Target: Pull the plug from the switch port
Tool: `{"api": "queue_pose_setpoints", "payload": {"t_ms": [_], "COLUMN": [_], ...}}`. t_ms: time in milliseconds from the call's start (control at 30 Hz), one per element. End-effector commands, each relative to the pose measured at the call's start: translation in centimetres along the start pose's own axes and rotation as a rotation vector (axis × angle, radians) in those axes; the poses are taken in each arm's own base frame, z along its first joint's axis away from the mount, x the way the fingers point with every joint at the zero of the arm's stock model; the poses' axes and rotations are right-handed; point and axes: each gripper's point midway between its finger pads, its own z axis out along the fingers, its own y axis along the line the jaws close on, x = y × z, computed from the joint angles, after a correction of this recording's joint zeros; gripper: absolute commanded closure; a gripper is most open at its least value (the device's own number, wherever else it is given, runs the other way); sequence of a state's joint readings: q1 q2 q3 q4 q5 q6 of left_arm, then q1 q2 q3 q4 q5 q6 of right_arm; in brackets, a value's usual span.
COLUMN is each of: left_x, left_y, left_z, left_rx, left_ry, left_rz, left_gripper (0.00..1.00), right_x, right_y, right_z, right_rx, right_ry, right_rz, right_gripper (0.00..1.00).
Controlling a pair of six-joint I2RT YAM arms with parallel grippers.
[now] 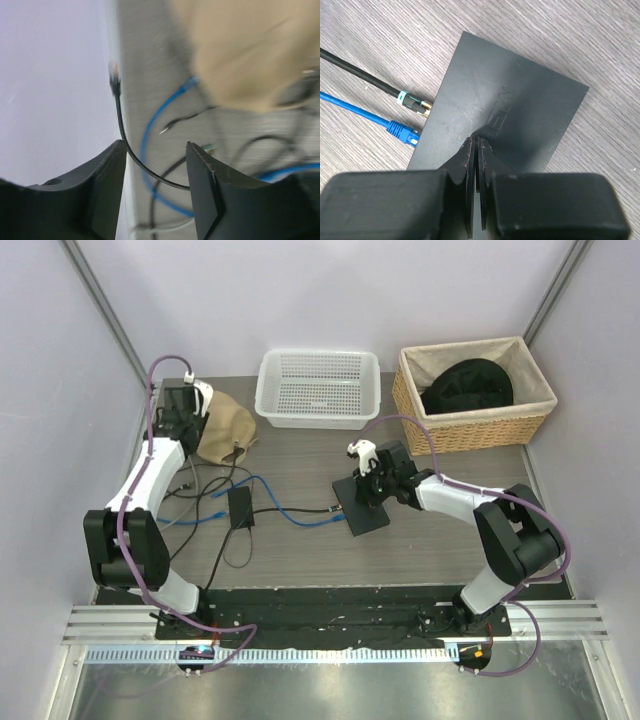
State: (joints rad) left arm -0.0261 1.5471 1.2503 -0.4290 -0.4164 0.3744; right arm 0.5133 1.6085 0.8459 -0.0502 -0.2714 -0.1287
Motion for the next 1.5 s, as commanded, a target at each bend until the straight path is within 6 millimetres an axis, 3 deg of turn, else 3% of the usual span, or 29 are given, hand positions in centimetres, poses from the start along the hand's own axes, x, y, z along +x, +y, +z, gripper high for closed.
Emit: {"api": "queue_pose_setpoints", "payload": {"t_ms": [0, 33, 133, 167, 267, 367, 500, 633, 800, 1000, 1200, 1467], "left_x": [-9.2, -10.5, -11.2, -10.8, -8.6, -6.7, -4.6, -2.5, -2.1, -1.4, 0.4, 3.4], "left_y": [-7.1, -10.6, -16.8, -19.9, -25.9, -30.5, -34.4, -38.0, -39.9, -41.1, -42.7, -43.0], "left_z": [-6.7, -9.3, -14.5, -15.5, -16.8, -16.4, -14.5, -14.8, -13.5, -13.9, -14.0, -13.8], "left_rx": [0.535, 0.776, 1.173, 1.248, 1.355, 1.421, 1.446, 1.533, 1.527, 1.595, 1.609, 1.617], "left_ry": [-0.294, -0.356, -0.354, -0.322, -0.254, -0.152, -0.038, 0.065, 0.125, 0.16, 0.207, 0.267], "left_rz": [-0.126, -0.136, -0.206, -0.167, -0.076, -0.095, -0.102, -0.086, -0.081, -0.045, 0.032, 0.114], "left_gripper": [0.44, 0.44, 0.42, 0.42, 0.43, 0.43, 0.44, 0.45, 0.48, 0.55, 0.59, 0.61], "right_x": [0.0, 0.0, -0.1, 0.0, -0.1, 0.4, 1.0, 1.2, 1.6, 2.1, 2.1, 2.2], "right_y": [-0.1, -0.1, -0.2, -0.1, -0.2, -0.2, -0.2, 0.0, -0.1, -0.1, -0.2, -0.2], "right_z": [0.3, 0.4, 0.3, 0.3, 0.0, -0.3, -0.8, -0.9, -1.3, -1.5, -1.4, -1.4], "right_rx": [0.004, 0.002, 0.004, 0.005, 0.012, 0.018, 0.021, 0.019, 0.027, 0.03, 0.028, 0.025], "right_ry": [0.022, 0.022, 0.014, 0.015, 0.006, 0.015, 0.024, 0.026, 0.026, 0.03, 0.034, 0.041], "right_rz": [0.001, 0.001, 0.0, 0.001, -0.008, -0.015, -0.016, -0.02, -0.022, -0.017, -0.015, -0.01], "right_gripper": [0.92, 0.92, 0.92, 0.92, 0.92, 0.92, 0.92, 0.92, 0.92, 0.92, 0.92, 0.92]}}
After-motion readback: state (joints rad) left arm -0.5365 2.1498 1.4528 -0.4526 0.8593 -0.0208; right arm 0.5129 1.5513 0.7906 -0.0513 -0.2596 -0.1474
